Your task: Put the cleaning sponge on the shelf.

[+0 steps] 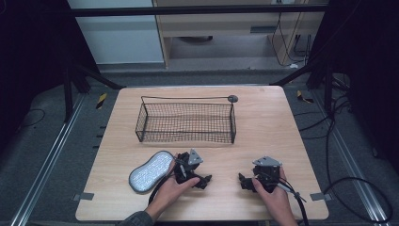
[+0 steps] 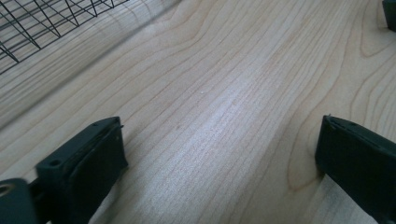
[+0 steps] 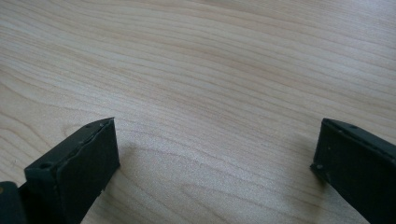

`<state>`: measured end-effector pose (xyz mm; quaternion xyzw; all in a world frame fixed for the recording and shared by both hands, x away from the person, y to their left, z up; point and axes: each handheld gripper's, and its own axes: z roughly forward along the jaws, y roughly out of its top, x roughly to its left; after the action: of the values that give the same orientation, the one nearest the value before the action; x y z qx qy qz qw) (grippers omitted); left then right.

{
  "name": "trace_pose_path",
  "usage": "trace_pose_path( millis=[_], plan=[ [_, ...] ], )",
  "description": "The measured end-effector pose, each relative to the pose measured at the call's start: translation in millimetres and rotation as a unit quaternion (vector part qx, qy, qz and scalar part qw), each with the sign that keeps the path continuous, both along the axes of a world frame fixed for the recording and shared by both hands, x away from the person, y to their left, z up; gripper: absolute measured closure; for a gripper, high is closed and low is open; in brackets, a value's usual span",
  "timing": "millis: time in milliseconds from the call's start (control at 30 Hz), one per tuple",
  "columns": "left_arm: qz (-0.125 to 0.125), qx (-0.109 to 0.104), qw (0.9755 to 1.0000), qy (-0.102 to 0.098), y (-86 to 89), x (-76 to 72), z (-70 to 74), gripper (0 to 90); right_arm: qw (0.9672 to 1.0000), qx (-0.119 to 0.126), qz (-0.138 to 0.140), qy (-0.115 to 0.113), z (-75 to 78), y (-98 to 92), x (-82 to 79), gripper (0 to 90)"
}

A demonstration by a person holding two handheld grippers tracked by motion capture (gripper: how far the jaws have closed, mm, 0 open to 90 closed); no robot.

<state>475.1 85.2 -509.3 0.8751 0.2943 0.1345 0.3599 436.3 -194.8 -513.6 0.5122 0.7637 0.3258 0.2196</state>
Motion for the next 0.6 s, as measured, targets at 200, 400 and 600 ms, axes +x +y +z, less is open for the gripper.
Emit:
trace_pose_path(
  millis=[200,400,600],
  plan=[
    [-0.001,-0.012,0.9998,-0.018,9.7,-4.5,17.3,2.8,1.0000,0.000,0.001,0.000,0.0,-0.1,0.2,0.3],
    [0.021,-0.015,0.9995,-0.019,34.5,-8.2,39.9,3.4,1.0000,0.000,0.001,0.000,0.0,-0.2,0.1,0.3],
    [0.042,-0.001,0.9987,-0.029,65.5,-8.6,60.0,3.3,1.0000,0.000,0.001,0.000,0.0,-0.1,0.1,0.3]
  ],
)
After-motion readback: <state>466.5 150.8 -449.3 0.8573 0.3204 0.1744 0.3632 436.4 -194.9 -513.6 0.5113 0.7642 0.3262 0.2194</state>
